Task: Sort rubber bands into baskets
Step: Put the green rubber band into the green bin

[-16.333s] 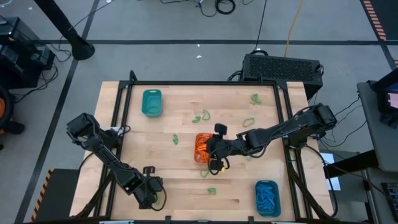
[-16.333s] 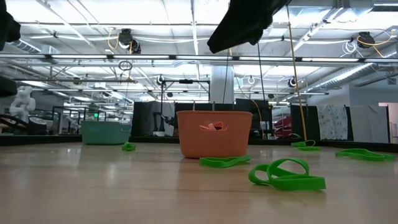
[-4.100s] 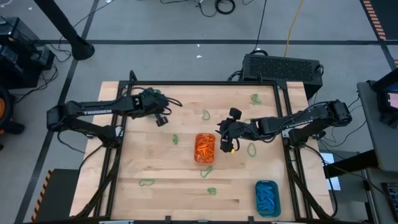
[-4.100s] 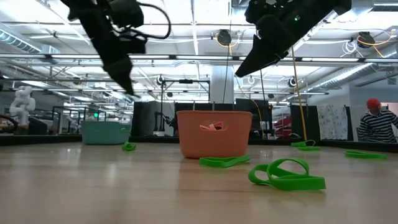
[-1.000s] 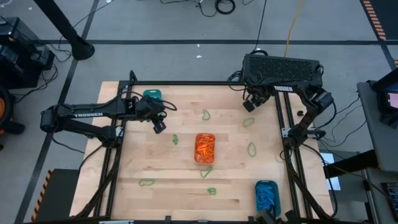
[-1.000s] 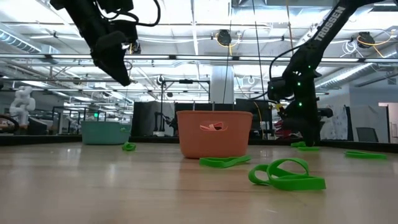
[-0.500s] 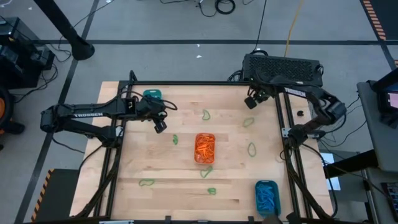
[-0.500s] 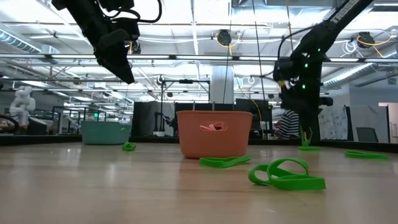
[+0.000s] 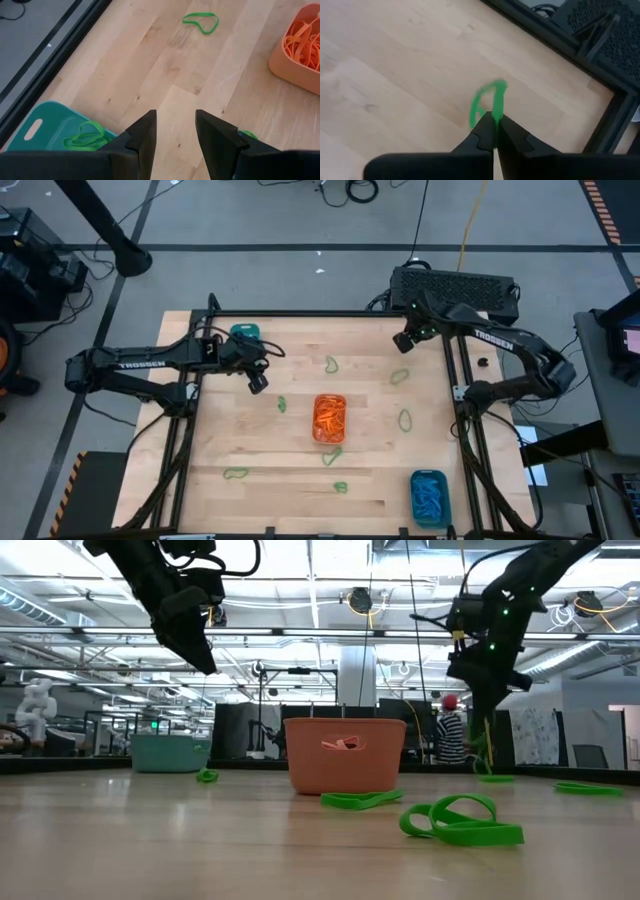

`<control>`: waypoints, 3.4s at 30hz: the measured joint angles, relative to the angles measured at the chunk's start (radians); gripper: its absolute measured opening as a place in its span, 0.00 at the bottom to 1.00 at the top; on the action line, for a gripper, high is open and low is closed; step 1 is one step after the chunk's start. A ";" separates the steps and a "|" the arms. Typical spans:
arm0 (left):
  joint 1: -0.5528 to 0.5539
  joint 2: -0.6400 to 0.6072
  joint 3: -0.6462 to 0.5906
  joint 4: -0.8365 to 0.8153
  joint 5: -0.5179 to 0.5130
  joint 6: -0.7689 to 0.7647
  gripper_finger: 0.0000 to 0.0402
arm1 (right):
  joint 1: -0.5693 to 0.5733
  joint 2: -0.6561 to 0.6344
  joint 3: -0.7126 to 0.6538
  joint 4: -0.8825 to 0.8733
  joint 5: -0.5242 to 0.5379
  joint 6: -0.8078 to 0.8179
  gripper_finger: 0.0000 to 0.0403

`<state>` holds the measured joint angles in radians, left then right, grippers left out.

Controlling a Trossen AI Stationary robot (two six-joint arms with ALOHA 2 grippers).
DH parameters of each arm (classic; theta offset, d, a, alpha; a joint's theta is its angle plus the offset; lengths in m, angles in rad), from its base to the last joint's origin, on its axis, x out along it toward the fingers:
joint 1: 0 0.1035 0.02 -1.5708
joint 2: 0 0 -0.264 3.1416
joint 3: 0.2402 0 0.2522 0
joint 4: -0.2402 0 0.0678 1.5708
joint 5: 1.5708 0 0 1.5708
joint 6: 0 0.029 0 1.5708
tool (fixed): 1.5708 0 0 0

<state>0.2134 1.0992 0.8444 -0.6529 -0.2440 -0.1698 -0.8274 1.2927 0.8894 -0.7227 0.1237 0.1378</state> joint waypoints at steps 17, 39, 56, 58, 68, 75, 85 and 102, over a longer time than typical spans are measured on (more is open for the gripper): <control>-0.077 0.022 -0.206 0.649 0.285 0.045 0.36 | 0.175 -0.058 0.001 0.262 -0.459 -0.025 0.01; -0.101 0.448 -0.262 1.512 0.558 -0.189 0.36 | 0.713 0.089 0.002 0.802 -0.481 -0.009 0.01; -0.085 0.474 -0.234 1.520 0.742 -0.183 0.36 | 0.738 0.103 0.002 0.779 -0.386 0.000 0.01; -0.084 0.474 -0.234 1.520 0.743 -0.182 0.36 | 0.738 0.103 0.002 0.779 -0.384 0.000 0.01; -0.084 0.474 -0.234 1.526 0.657 -0.188 0.36 | 0.744 0.103 0.002 0.791 -0.328 0.002 0.01; -0.084 0.474 -0.234 1.526 0.634 -0.187 0.30 | 0.744 0.103 0.002 0.806 -0.329 0.007 0.01; -0.083 0.474 -0.234 1.526 0.633 -0.156 0.03 | 0.744 0.103 0.001 0.801 -0.333 -0.018 0.08; 0.055 0.205 -0.234 0.825 0.448 0.050 0.01 | 0.744 0.103 0.000 0.633 -0.278 -0.071 0.41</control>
<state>0.2689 1.3039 0.6106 0.1725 0.2041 -0.1201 -0.0830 1.3952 0.8898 -0.0901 -0.1541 0.0664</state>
